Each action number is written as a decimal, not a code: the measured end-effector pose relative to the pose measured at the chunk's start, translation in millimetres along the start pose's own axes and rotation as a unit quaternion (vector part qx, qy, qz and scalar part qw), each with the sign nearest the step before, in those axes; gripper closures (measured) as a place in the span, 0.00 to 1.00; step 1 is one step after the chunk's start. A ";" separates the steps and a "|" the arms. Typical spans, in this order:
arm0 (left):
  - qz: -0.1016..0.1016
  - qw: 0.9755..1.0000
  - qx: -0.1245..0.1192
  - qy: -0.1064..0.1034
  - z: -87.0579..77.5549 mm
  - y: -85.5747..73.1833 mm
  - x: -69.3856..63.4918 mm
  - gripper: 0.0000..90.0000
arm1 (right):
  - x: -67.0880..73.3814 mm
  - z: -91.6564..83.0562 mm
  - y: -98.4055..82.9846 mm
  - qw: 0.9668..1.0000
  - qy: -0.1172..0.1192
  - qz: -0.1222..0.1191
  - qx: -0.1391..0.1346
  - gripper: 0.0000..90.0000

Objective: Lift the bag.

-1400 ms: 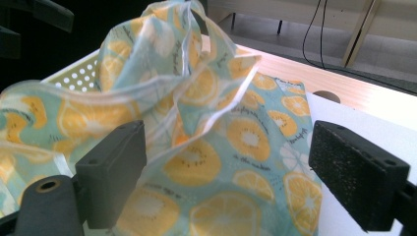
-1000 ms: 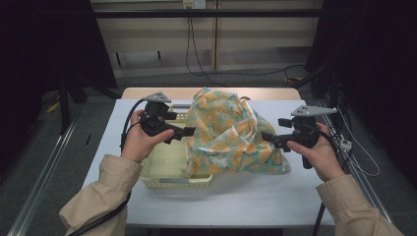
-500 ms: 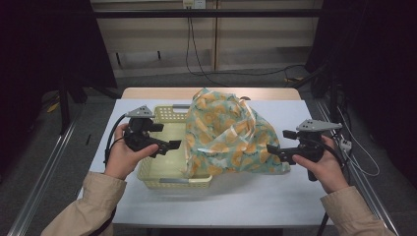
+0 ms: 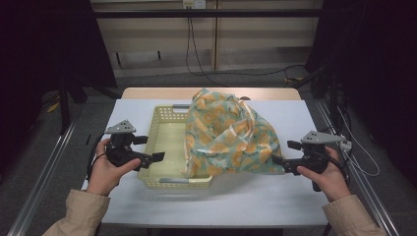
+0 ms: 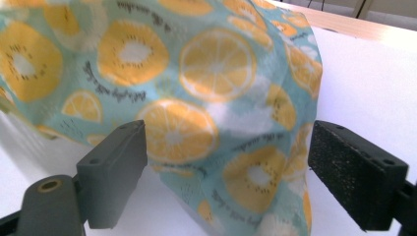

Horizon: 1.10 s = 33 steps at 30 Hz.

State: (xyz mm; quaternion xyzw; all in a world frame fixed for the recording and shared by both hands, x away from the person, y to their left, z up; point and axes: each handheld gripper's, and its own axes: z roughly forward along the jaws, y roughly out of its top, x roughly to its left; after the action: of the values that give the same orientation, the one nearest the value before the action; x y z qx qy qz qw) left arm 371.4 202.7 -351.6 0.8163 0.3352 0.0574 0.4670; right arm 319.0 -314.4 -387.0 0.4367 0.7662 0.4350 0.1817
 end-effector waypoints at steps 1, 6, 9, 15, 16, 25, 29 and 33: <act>-0.002 1.000 0.000 -0.001 -1.1 -2.8 -0.4 0.06 | 0.5 0.0 -2.4 1.000 -0.001 -0.003 0.002 0.16; -0.004 1.000 -0.003 0.004 -6.0 -14.9 -1.0 0.06 | 3.7 -0.5 -11.5 1.000 0.000 -0.002 0.001 0.16; -0.005 1.000 -0.004 0.005 -9.3 -23.4 -0.4 0.06 | 6.5 -0.7 -17.6 1.000 -0.002 -0.008 0.003 0.16; -0.001 1.000 -0.004 0.005 -14.5 -38.5 -2.1 0.06 | 10.8 -0.9 -31.7 1.000 0.000 -0.008 0.005 0.16; -0.004 1.000 -0.008 0.005 -15.5 -40.8 -1.8 0.06 | 11.5 -1.3 -33.6 1.000 -0.002 -0.008 0.005 0.16; -0.006 1.000 0.001 0.006 -18.4 -60.4 -4.2 0.06 | 15.2 -1.2 -51.0 1.000 -0.009 -0.013 0.009 0.16; -0.005 1.000 -0.004 0.013 -22.1 -66.8 -6.9 0.06 | 16.9 -1.9 -55.6 1.000 -0.010 -0.012 0.007 0.15; -0.007 1.000 -0.004 0.014 -23.0 -75.1 -7.6 0.06 | 18.2 -3.1 -59.7 1.000 -0.015 -0.014 0.007 0.15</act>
State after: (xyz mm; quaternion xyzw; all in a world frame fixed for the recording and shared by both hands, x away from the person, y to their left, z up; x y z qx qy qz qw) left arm 319.1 240.2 -397.2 0.8114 0.3470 0.0667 0.4657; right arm 276.4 -315.2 -432.7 0.4337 0.7722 0.4208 0.1961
